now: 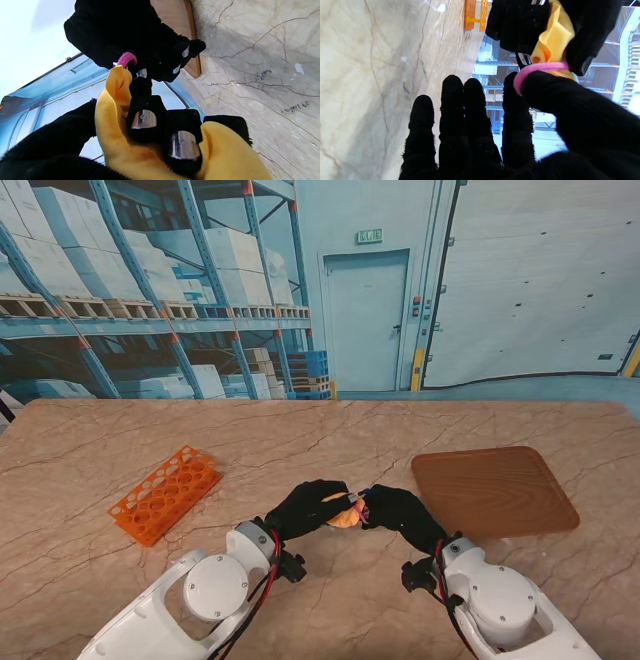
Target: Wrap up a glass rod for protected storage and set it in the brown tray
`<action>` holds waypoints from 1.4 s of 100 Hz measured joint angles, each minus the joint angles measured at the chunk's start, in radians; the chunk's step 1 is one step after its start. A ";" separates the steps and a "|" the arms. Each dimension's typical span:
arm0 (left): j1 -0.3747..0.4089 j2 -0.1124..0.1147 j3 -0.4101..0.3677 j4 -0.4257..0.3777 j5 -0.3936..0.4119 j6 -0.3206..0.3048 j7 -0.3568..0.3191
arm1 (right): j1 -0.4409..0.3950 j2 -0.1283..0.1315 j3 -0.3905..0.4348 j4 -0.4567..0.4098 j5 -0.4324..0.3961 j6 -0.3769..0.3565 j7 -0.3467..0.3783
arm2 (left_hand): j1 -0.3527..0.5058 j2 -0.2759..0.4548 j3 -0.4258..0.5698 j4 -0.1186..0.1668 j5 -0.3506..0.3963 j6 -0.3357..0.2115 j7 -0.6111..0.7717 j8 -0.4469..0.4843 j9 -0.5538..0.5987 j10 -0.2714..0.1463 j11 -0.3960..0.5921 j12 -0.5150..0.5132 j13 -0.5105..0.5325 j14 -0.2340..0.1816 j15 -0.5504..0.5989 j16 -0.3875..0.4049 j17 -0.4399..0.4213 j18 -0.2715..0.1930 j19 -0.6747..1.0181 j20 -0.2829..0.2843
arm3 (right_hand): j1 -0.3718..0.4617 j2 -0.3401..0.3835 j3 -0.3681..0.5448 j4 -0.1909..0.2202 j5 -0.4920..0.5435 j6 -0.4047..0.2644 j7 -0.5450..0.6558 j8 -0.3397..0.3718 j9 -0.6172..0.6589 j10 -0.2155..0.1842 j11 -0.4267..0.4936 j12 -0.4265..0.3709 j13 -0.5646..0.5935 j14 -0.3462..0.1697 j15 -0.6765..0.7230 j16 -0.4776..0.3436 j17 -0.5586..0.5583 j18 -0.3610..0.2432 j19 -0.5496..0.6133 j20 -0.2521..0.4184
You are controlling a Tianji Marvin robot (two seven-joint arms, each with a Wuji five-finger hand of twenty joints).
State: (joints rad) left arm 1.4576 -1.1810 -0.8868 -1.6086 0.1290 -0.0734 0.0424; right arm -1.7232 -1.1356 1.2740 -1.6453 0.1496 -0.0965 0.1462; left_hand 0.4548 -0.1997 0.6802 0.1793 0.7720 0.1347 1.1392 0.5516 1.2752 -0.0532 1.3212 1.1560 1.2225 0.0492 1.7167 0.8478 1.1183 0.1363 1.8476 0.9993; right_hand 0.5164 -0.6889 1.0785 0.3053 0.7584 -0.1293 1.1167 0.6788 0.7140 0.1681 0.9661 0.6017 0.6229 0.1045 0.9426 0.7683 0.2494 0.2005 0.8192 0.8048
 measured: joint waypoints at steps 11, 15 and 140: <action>-0.001 -0.002 0.000 0.000 0.000 0.008 0.004 | -0.010 -0.003 -0.005 -0.005 -0.061 -0.060 -0.054 | 0.000 0.000 0.000 -0.013 0.000 0.000 0.000 0.000 0.000 0.000 0.000 0.000 0.000 0.000 0.000 0.000 0.000 0.000 0.000 0.000 | -0.001 0.000 0.000 0.021 0.000 0.000 0.007 0.000 0.001 0.006 0.018 0.000 0.007 0.003 0.023 0.004 0.009 0.000 0.045 -0.008; -0.001 -0.003 0.000 0.000 0.000 0.011 0.006 | -0.013 -0.003 -0.007 -0.007 -0.078 -0.078 -0.067 | 0.001 0.000 0.000 -0.018 0.000 0.000 0.000 0.000 0.000 0.000 0.000 0.000 0.000 0.000 0.000 0.000 0.000 0.000 0.000 0.000 | -0.001 0.000 0.000 0.021 0.000 0.000 0.008 0.000 0.001 0.006 0.020 0.000 0.007 0.004 0.033 0.004 0.009 0.000 0.060 -0.009; -0.010 -0.004 0.009 -0.005 0.056 0.051 -0.007 | -0.003 -0.001 0.063 0.064 -0.995 -0.542 -0.587 | 0.105 0.021 -0.176 -0.072 -0.019 0.021 0.000 0.062 0.000 -0.002 0.000 0.000 0.000 0.000 0.000 0.000 -0.001 0.000 0.000 -0.001 | 0.009 -0.011 0.043 -0.196 -0.014 -0.006 0.022 -0.076 0.009 0.007 0.071 -0.038 0.021 0.004 0.070 -0.013 0.032 0.000 0.177 -0.108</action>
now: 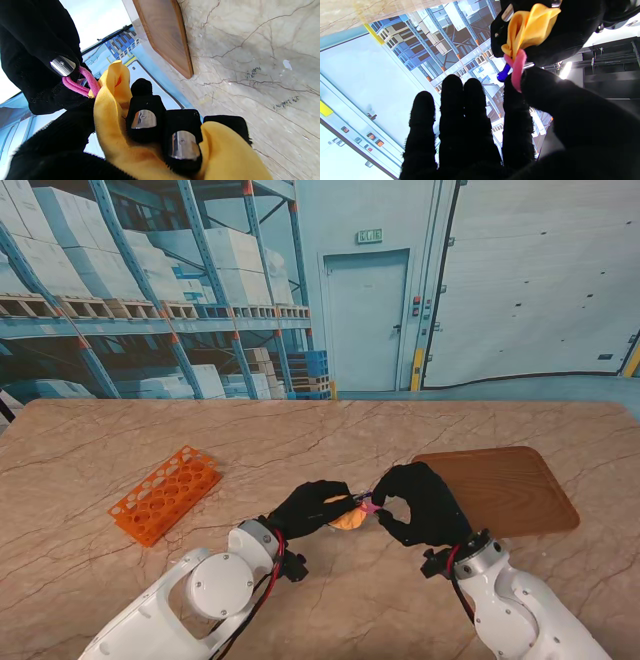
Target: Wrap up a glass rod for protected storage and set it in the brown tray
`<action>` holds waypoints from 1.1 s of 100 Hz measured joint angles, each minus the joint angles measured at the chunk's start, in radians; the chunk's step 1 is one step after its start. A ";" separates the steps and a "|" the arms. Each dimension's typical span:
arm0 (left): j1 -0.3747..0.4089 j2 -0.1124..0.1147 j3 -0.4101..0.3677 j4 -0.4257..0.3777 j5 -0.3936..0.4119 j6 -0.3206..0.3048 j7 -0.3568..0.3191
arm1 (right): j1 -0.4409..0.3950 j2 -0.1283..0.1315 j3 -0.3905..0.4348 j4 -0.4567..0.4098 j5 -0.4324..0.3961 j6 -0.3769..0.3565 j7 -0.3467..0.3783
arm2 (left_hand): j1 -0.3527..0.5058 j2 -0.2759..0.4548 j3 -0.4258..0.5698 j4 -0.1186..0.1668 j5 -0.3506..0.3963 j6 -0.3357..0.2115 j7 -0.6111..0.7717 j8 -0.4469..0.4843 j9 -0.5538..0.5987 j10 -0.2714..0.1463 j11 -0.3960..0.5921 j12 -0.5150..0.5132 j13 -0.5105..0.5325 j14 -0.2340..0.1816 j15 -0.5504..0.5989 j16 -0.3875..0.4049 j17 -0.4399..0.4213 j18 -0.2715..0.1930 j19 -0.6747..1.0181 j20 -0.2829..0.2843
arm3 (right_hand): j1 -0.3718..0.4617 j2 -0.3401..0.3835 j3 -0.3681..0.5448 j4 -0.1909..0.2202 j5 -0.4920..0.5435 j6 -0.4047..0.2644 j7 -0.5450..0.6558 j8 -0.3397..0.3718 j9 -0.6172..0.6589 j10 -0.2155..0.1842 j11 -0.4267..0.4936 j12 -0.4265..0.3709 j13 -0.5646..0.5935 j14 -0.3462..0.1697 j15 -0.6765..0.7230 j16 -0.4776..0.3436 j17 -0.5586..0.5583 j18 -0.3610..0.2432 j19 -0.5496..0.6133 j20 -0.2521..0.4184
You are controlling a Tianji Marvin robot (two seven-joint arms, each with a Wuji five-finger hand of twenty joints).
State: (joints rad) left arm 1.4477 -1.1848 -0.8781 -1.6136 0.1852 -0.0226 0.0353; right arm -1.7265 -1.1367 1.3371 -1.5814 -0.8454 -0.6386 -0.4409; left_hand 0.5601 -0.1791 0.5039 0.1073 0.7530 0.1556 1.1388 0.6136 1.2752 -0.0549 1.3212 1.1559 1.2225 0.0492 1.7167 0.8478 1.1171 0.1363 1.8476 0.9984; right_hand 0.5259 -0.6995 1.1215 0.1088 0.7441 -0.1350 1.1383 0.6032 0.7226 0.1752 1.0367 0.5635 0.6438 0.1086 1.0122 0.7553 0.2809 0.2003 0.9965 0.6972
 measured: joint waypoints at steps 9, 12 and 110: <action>0.000 0.008 0.001 -0.006 0.001 -0.005 -0.011 | 0.002 0.001 0.000 0.001 -0.004 0.001 -0.002 | 0.000 0.000 0.009 0.000 0.000 0.000 0.000 0.000 0.000 0.000 0.000 0.000 0.000 0.000 0.000 0.000 0.000 0.000 0.000 0.000 | 0.009 0.000 0.000 -0.020 -0.007 -0.002 0.000 -0.002 -0.010 0.000 0.000 -0.001 -0.003 -0.001 0.000 0.000 0.000 0.000 0.001 -0.004; 0.000 0.010 0.001 -0.008 0.001 -0.006 -0.015 | 0.003 0.002 0.000 0.001 -0.005 0.002 -0.002 | 0.000 0.000 0.009 0.000 0.000 0.000 0.000 0.000 0.000 0.000 0.000 0.000 0.000 0.000 0.000 0.000 0.000 0.000 0.000 0.000 | 0.009 0.000 0.000 -0.033 -0.007 -0.002 0.000 -0.005 -0.010 0.000 0.000 -0.001 -0.003 -0.001 0.000 0.000 0.000 0.000 0.001 -0.008; -0.006 0.028 0.006 -0.015 -0.006 -0.009 -0.076 | 0.049 0.005 -0.010 0.032 0.000 0.007 0.007 | -0.001 0.000 0.045 0.001 0.003 0.004 0.000 0.000 0.000 0.000 0.000 0.000 0.000 0.000 0.000 0.000 0.000 0.000 0.000 0.002 | 0.071 0.048 -0.126 -0.190 -0.024 -0.037 -0.016 -0.087 -0.010 -0.002 -0.002 -0.017 -0.003 -0.007 -0.001 -0.013 -0.001 0.000 0.001 -0.011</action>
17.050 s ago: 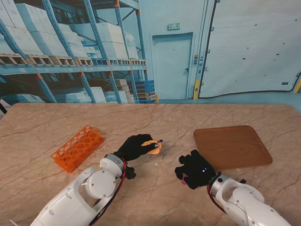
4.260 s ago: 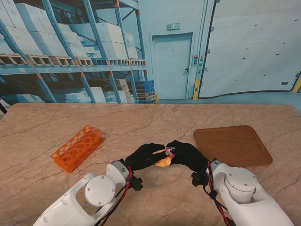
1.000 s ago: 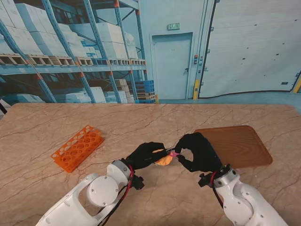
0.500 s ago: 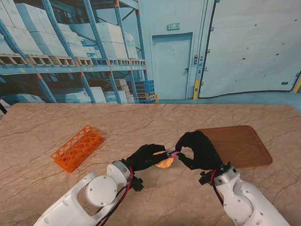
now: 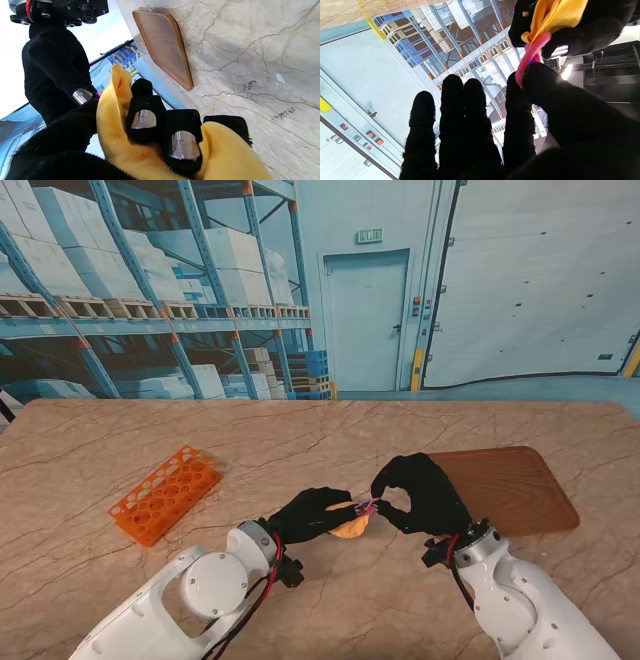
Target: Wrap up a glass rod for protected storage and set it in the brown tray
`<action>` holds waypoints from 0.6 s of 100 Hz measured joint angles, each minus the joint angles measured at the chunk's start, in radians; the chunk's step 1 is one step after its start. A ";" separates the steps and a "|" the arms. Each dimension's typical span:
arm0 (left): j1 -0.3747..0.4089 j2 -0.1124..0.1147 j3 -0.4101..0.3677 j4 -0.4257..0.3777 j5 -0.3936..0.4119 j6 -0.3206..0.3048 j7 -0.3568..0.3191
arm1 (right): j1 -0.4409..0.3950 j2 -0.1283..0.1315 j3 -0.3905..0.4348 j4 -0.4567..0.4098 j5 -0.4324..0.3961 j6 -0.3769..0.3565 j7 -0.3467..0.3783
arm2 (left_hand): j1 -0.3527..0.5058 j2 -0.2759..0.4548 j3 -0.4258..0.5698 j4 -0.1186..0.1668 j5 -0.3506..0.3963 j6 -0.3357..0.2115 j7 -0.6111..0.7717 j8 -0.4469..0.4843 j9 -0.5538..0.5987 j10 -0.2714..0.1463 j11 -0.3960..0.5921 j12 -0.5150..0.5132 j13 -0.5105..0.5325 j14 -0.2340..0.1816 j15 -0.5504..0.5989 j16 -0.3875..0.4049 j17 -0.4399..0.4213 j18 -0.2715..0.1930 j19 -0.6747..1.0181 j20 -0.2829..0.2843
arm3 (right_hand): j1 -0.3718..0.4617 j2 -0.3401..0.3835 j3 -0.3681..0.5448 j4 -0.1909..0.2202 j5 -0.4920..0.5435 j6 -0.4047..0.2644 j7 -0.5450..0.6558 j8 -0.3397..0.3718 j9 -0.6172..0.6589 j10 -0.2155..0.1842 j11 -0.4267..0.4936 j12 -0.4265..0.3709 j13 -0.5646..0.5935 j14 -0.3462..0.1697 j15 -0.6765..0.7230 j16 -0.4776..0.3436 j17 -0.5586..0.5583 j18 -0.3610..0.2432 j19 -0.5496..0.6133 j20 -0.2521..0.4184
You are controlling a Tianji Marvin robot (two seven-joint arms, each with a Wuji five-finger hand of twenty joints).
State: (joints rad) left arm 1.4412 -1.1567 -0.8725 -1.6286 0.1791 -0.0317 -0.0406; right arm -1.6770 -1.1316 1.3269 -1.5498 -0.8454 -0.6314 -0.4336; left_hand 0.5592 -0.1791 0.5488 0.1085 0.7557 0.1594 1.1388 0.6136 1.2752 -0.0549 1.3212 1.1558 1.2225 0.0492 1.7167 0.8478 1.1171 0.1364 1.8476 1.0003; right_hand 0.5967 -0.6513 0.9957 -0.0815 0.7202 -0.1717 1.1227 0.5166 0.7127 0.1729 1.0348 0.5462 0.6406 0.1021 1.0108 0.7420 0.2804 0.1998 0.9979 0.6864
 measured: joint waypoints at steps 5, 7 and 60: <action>0.000 0.000 0.000 0.000 -0.002 0.001 -0.002 | 0.000 0.000 0.000 0.000 0.000 0.000 0.001 | 0.000 0.000 0.000 0.001 0.000 0.000 0.000 0.000 0.000 0.000 0.000 0.000 0.000 0.000 0.000 0.000 0.000 0.000 0.000 0.001 | 0.000 0.031 -0.015 -0.021 -0.004 -0.001 -0.002 -0.004 0.000 -0.001 -0.002 -0.004 0.000 -0.001 -0.008 -0.001 0.000 0.000 0.000 0.000; -0.001 0.001 0.001 -0.001 -0.002 0.001 -0.003 | 0.001 0.000 0.000 0.000 0.000 0.000 0.002 | 0.000 0.000 0.001 0.001 0.000 0.000 0.000 0.000 0.000 0.000 0.000 0.000 0.000 0.000 0.000 0.000 0.000 0.000 0.000 0.001 | 0.001 0.039 -0.021 -0.021 -0.005 -0.001 -0.004 -0.005 0.000 -0.001 -0.004 -0.005 0.000 -0.001 -0.009 -0.002 0.000 0.000 0.000 0.000; -0.008 0.009 0.004 -0.002 -0.004 0.001 -0.033 | 0.032 0.001 -0.006 0.015 0.098 0.020 0.091 | 0.012 0.000 0.036 0.009 0.000 0.005 0.000 0.000 0.000 0.000 0.000 0.000 0.000 0.000 0.003 0.000 0.000 0.000 -0.001 0.001 | 0.001 0.101 -0.130 -0.065 -0.016 -0.066 -0.045 -0.010 0.000 -0.012 -0.031 -0.021 0.000 -0.009 -0.034 -0.013 0.000 0.000 0.000 -0.010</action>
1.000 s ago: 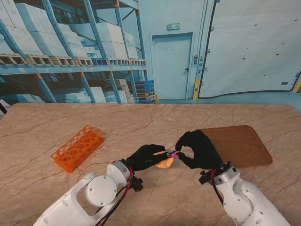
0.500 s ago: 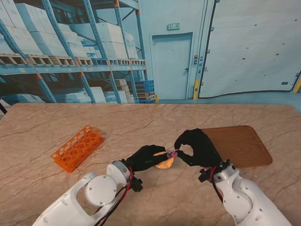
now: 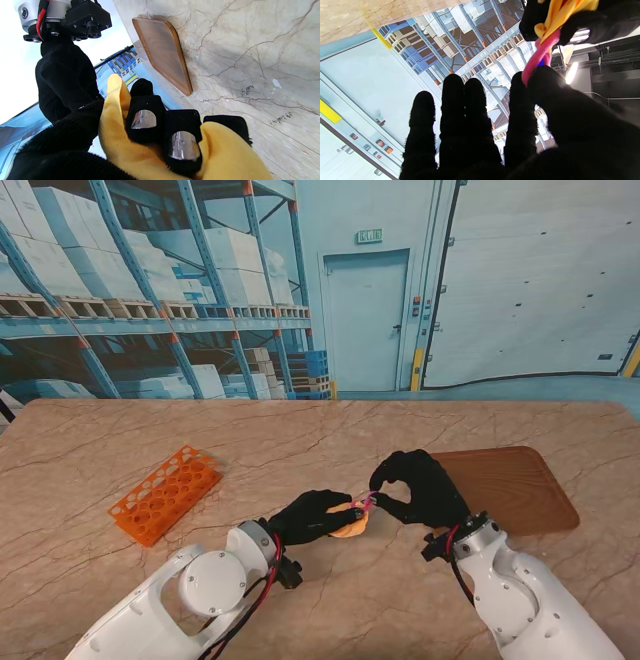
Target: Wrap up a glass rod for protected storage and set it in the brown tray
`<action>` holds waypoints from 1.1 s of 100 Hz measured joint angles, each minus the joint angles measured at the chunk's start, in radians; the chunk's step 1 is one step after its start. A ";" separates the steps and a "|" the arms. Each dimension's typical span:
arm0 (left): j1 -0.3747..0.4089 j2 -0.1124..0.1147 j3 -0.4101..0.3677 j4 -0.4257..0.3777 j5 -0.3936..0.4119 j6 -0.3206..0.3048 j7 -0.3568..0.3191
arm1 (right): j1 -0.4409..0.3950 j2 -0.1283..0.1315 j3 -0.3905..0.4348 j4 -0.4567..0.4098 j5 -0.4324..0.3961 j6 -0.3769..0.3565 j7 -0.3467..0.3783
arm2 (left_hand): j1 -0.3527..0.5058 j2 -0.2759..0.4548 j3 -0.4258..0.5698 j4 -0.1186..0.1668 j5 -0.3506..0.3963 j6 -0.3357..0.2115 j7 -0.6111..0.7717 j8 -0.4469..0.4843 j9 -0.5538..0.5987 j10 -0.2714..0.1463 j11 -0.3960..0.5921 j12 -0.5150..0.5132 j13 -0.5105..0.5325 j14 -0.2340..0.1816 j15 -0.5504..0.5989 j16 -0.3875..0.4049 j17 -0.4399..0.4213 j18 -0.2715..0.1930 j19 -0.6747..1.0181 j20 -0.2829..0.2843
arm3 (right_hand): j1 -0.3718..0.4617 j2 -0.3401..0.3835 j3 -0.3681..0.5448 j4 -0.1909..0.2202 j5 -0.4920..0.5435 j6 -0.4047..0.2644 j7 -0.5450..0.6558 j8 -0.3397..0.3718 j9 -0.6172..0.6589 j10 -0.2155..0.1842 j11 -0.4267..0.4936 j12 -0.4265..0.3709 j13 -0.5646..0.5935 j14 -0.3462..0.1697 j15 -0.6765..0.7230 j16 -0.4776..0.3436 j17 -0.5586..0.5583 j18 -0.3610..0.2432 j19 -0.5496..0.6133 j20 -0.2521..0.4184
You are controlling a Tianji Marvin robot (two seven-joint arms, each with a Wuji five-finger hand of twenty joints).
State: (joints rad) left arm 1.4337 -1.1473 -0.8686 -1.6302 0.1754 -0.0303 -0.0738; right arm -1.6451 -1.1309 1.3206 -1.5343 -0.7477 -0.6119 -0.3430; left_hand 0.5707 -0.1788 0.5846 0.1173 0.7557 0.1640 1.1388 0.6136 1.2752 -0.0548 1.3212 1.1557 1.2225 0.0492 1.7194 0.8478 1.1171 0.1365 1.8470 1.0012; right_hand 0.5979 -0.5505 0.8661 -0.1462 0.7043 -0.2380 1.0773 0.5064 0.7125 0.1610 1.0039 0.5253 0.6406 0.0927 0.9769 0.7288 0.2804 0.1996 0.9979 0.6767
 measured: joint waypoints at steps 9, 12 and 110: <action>-0.001 0.002 0.000 0.000 0.000 0.000 -0.002 | 0.004 0.000 -0.002 0.000 0.027 0.011 0.029 | 0.000 0.000 0.000 0.000 0.000 0.009 -0.001 0.000 0.000 0.000 0.000 0.000 0.000 0.000 0.000 0.000 0.000 0.000 0.000 0.000 | 0.000 0.022 -0.026 -0.001 0.000 -0.019 -0.027 -0.014 0.000 -0.001 -0.013 -0.003 0.000 0.000 -0.016 -0.012 0.000 0.000 0.000 0.000; -0.001 0.002 0.000 0.000 0.000 0.000 -0.002 | 0.005 0.000 -0.002 0.000 0.034 0.016 0.040 | 0.000 0.000 0.001 0.000 0.000 0.011 -0.002 0.000 0.000 0.000 0.000 0.000 0.000 0.000 0.000 0.000 0.000 0.000 0.000 0.000 | 0.000 0.022 -0.031 -0.001 0.000 -0.025 -0.030 -0.021 0.000 -0.001 -0.017 -0.004 0.000 0.000 -0.021 -0.013 -0.001 0.000 0.000 -0.001; 0.002 0.004 0.004 -0.007 0.001 0.000 -0.006 | 0.026 0.000 -0.031 0.027 0.164 0.097 0.118 | -0.003 0.000 0.024 0.000 0.009 0.016 -0.004 0.012 0.003 0.000 0.000 0.000 0.000 0.000 0.000 0.000 0.000 0.000 0.000 0.009 | 0.022 0.083 -0.142 -0.024 -0.002 -0.102 -0.095 0.019 0.022 -0.012 -0.056 -0.014 0.012 -0.001 -0.039 -0.024 -0.012 0.000 0.000 -0.001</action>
State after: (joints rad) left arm 1.4357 -1.1435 -0.8646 -1.6371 0.1763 -0.0307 -0.0793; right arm -1.6193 -1.1312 1.2895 -1.5069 -0.5835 -0.5147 -0.2250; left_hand 0.5673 -0.1788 0.6090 0.1177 0.7652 0.1797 1.1351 0.6258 1.2778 -0.0547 1.3212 1.1552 1.2225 0.0495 1.7195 0.8478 1.1167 0.1368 1.8468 1.0104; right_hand 0.6202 -0.4674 0.7238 -0.1699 0.7025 -0.3396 0.9819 0.5255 0.7341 0.1493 0.9484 0.5110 0.6527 0.0914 0.9381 0.7045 0.2688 0.1996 0.9979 0.6753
